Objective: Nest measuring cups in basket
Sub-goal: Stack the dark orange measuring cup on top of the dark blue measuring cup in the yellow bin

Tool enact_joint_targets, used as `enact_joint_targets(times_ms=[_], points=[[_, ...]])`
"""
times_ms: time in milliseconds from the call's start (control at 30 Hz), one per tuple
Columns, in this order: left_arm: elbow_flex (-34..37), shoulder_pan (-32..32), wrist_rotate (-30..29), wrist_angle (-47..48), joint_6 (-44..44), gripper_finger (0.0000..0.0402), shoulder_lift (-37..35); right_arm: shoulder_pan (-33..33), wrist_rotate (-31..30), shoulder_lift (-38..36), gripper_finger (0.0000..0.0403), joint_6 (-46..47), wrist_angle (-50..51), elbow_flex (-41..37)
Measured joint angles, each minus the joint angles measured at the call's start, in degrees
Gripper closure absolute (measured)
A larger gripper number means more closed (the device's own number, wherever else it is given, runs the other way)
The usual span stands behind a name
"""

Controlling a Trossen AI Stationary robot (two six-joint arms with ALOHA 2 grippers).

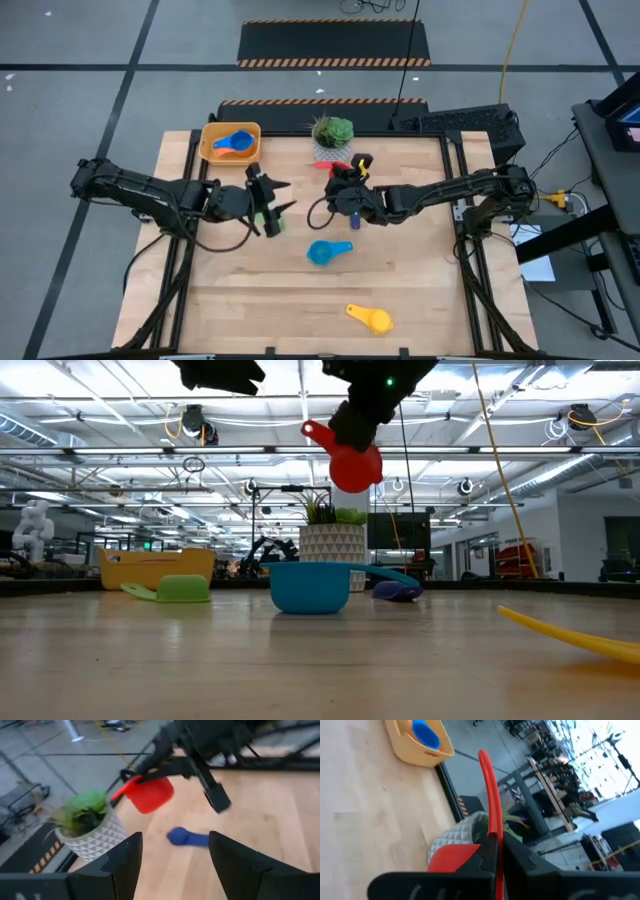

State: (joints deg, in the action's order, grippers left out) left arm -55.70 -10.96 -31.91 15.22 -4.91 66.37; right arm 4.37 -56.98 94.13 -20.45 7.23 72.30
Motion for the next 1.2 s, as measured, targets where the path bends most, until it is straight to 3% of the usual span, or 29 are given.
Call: enact_joint_targets(times_ms=[167, 333, 600, 800, 1000, 1200], points=[[0.22, 1.37, -0.29, -0.02, 4.82, 0.0195, 0.0, -1.83, 4.07, 0.48, 0.0403, -1.91, -4.11, -1.41], [0.72, 2.32, -0.69, 0.99, 0.01, 0.0216, 0.0, -1.85, 5.86, 0.56, 0.0403, -7.51, -12.16, -2.71], [0.74, 1.17, -4.51, 0.77, 13.45, 0.024, 4.27, -1.96, 22.67, 0.72, 0.0403, -9.17, -13.85, -3.18], [0.76, 0.7, -12.59, -3.26, 20.24, 0.0241, 9.99, -2.07, 24.41, 0.72, 0.0403, -9.05, -13.56, -3.18], [0.76, 0.7, -13.21, -9.07, 25.33, 0.0243, 11.9, -2.28, 27.28, 0.74, 0.0403, -8.12, -12.46, -3.15], [0.76, 0.7, -13.17, -8.29, 28.13, 0.0305, 12.09, -2.31, 28.05, 0.74, 0.0403, -6.47, -12.33, -3.15]])
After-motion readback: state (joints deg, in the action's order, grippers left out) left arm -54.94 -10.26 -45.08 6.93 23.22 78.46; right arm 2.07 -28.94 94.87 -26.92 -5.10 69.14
